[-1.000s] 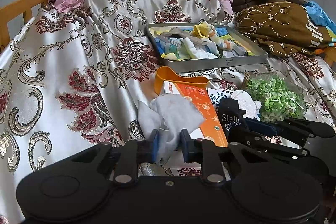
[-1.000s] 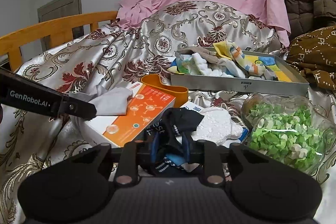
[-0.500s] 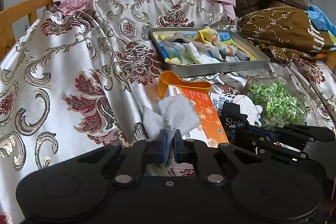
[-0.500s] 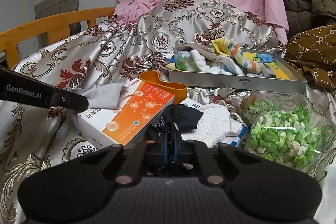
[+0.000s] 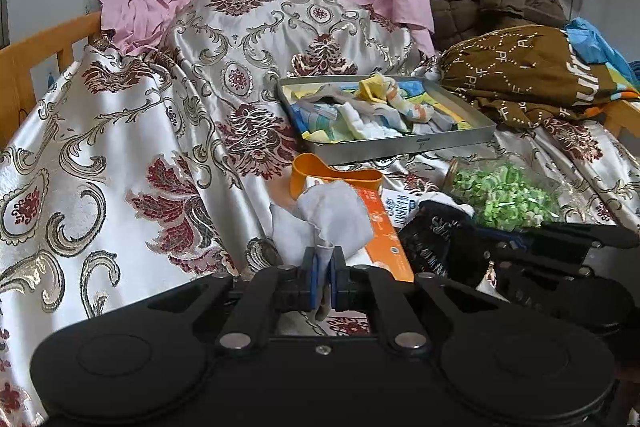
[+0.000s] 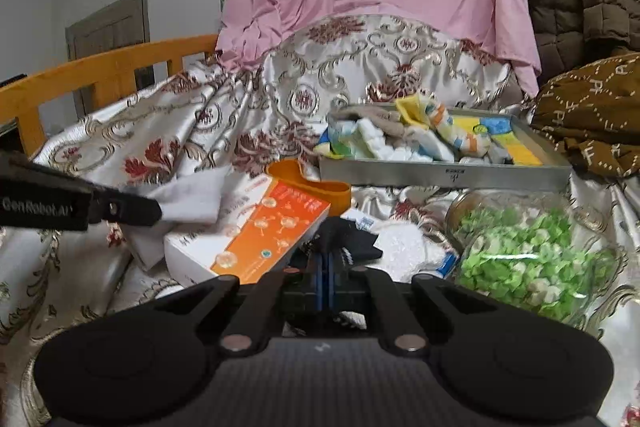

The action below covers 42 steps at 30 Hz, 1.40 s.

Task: Organize soft objects
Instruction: 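Lift and carry the grey sock and black sock toward the metal tray with both grippers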

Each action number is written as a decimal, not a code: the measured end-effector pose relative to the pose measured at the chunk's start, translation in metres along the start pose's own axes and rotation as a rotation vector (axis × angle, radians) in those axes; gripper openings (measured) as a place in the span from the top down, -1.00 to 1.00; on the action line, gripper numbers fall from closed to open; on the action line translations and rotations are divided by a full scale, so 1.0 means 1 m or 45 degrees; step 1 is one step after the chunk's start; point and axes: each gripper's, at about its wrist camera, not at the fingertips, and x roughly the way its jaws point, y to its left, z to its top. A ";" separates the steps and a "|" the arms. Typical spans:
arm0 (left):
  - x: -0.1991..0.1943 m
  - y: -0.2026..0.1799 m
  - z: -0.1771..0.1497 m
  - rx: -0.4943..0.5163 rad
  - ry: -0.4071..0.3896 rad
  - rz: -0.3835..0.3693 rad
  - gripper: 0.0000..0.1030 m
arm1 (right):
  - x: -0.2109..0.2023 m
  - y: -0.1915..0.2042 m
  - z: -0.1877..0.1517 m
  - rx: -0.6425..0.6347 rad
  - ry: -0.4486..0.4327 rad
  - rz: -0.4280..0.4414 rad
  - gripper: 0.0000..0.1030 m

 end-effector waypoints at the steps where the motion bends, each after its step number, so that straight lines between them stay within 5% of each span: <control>1: -0.002 -0.001 -0.001 0.001 -0.004 -0.001 0.90 | -0.005 -0.001 0.002 0.004 -0.010 0.000 0.95; 18: -0.075 -0.033 -0.011 -0.003 -0.065 -0.186 0.90 | -0.103 0.003 0.021 -0.006 -0.133 -0.046 0.96; 28: -0.074 -0.044 0.024 0.058 -0.043 -0.271 0.90 | -0.156 -0.010 0.059 -0.191 -0.098 -0.077 0.96; 36: -0.041 -0.047 0.088 0.113 -0.096 -0.292 0.90 | -0.149 -0.035 0.126 -0.290 -0.058 -0.092 0.95; 42: 0.022 -0.047 0.144 0.126 -0.151 -0.260 0.89 | -0.089 -0.069 0.182 -0.293 -0.004 -0.156 0.95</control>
